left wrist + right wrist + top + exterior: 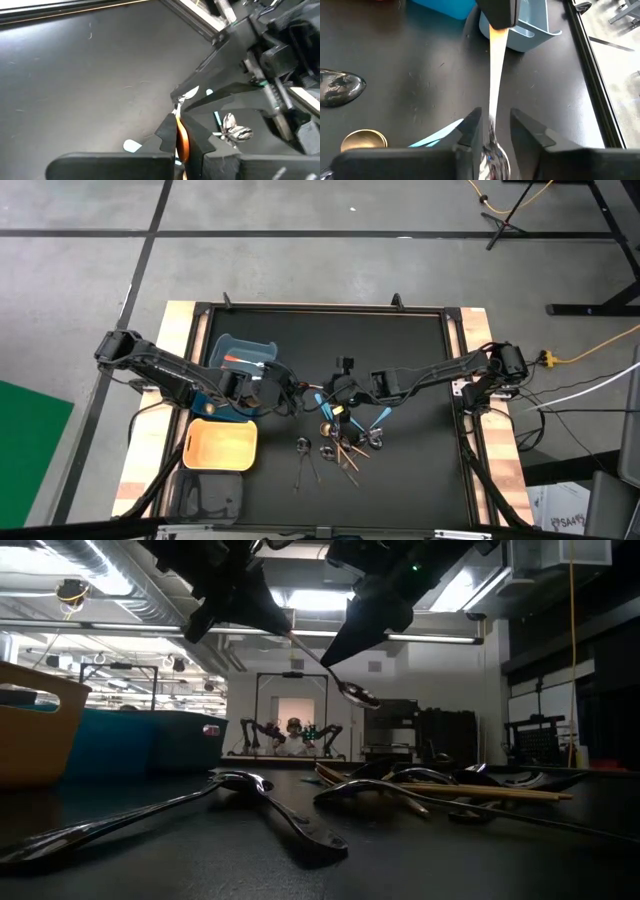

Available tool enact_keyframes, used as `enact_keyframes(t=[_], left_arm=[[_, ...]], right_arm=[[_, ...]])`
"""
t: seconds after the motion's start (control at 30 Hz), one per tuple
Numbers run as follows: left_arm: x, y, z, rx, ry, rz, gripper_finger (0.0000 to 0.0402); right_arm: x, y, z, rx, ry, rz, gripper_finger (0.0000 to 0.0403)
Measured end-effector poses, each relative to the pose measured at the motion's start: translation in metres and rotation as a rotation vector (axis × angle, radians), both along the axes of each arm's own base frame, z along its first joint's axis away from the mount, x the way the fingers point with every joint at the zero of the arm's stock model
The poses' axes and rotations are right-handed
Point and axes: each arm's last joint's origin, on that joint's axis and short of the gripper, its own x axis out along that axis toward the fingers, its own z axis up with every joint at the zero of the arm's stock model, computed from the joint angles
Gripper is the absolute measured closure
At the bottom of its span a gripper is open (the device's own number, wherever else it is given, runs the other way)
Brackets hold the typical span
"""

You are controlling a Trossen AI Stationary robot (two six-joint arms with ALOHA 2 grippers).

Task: Sort silverware by color (type)
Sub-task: Put the orange spoon into the light green bin

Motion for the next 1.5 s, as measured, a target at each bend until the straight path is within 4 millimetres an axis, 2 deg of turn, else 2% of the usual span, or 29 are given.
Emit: enact_keyframes(t=[0.17, 0.33, 0.57, 0.73, 0.9, 1.1, 1.23, 1.5], left_arm=[[-0.008, 0.002, 0.002, 0.017, 0.035, 0.014, 0.0399], [-0.026, 0.009, 0.017, 0.035, 0.052, 0.042, 0.0399], [-0.072, 0.025, 0.044, 0.050, 0.082, 0.087, 0.0399], [-0.109, 0.036, 0.059, 0.029, 0.077, 0.142, 0.0399], [-0.142, 0.044, 0.066, 0.025, 0.105, 0.175, 0.0399], [-0.171, 0.050, 0.063, 0.045, 0.198, 0.197, 0.0398], [-0.181, 0.052, 0.057, 0.019, 0.267, 0.248, 0.0398], [-0.181, 0.052, 0.023, -0.026, 0.344, 0.324, 0.0398]], right_arm=[[-0.003, 0.000, 0.004, -0.005, 0.001, 0.004, 0.0298], [-0.014, -0.002, 0.019, -0.021, 0.011, 0.019, 0.0297], [-0.034, -0.004, 0.030, -0.033, 0.097, 0.020, 0.0297], [-0.046, -0.006, 0.027, -0.047, 0.204, 0.021, 0.0297], [-0.056, -0.008, 0.021, -0.062, 0.327, 0.021, 0.0297], [-0.059, -0.008, 0.020, -0.066, 0.357, 0.022, 0.0297], [-0.058, -0.008, 0.021, -0.065, 0.344, 0.022, 0.0297], [-0.057, -0.008, 0.021, -0.063, 0.331, 0.022, 0.0297]])
